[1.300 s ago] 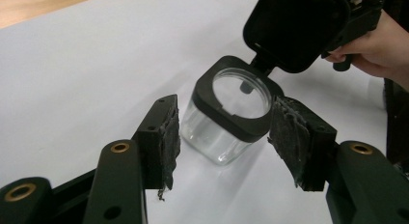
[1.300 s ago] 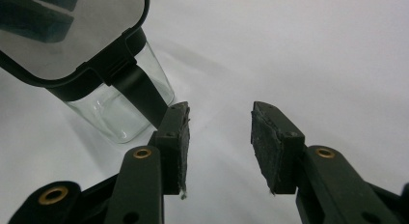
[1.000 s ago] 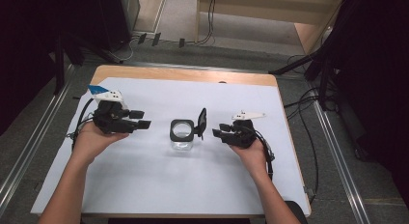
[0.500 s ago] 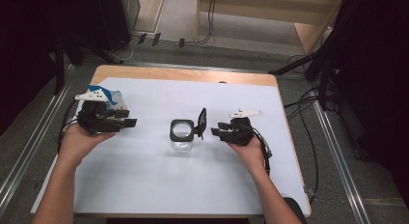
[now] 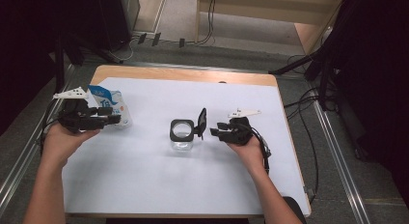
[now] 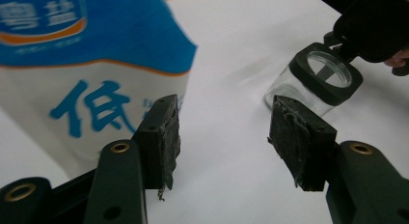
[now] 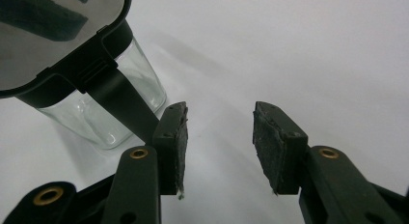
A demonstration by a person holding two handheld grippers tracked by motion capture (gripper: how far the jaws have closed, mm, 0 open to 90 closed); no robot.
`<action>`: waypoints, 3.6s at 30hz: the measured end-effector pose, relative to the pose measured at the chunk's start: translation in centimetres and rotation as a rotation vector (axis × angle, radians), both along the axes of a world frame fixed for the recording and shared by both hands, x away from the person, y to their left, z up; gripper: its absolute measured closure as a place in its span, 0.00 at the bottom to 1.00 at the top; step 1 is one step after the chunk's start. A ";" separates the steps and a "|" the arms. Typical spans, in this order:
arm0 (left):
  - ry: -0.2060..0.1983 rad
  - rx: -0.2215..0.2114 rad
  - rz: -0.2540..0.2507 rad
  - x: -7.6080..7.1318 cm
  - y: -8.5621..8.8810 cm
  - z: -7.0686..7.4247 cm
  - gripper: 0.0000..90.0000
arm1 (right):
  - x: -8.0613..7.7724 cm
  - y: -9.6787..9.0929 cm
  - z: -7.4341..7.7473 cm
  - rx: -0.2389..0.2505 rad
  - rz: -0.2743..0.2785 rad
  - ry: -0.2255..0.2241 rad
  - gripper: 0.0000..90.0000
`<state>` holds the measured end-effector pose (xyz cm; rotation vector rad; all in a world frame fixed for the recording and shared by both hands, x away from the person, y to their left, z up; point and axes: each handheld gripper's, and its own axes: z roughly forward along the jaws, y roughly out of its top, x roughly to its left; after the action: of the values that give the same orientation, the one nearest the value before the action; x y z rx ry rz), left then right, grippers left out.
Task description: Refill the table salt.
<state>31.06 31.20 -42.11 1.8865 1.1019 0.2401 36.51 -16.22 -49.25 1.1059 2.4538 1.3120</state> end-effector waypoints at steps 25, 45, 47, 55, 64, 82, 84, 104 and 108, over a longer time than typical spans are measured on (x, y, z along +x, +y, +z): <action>-0.017 0.003 0.117 2.0 5.0 0.1 0.42 | -0.2 -0.1 -0.2 -0.030 -0.007 0.011 0.63; -0.019 -0.012 -0.002 5.4 5.1 -0.1 0.42 | -1.6 -1.8 -0.6 -0.052 -0.061 0.014 0.63; -0.023 -0.023 -0.024 5.7 5.0 -0.3 0.43 | -1.8 -2.1 -0.6 -0.053 -0.068 0.014 0.63; -0.025 -0.036 -0.051 6.3 4.7 -0.5 0.51 | -2.1 -2.5 -0.8 -0.058 -0.086 0.013 0.63; -0.015 -0.025 -0.057 6.4 4.1 -0.7 0.60 | -2.2 -2.5 -0.8 -0.061 -0.088 0.013 0.63; -0.047 -0.002 -0.090 5.6 4.0 -0.4 1.00 | -2.2 -2.2 -0.9 -0.050 -0.079 0.017 0.63; -0.039 -0.023 -0.107 5.5 4.1 -0.4 1.00 | -2.2 -2.2 -0.9 -0.041 -0.078 0.025 0.63; -0.041 -0.073 -0.057 4.2 2.6 2.0 1.00 | -2.9 -1.7 -0.4 0.005 -0.048 0.014 0.63; -0.031 -0.086 -0.062 3.9 1.9 2.5 1.00 | -3.3 -1.6 0.2 0.027 -0.052 0.008 0.62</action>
<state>34.97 33.13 -39.65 1.8314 1.0151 0.1834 33.24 -17.79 -49.09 1.1757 2.4022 1.3322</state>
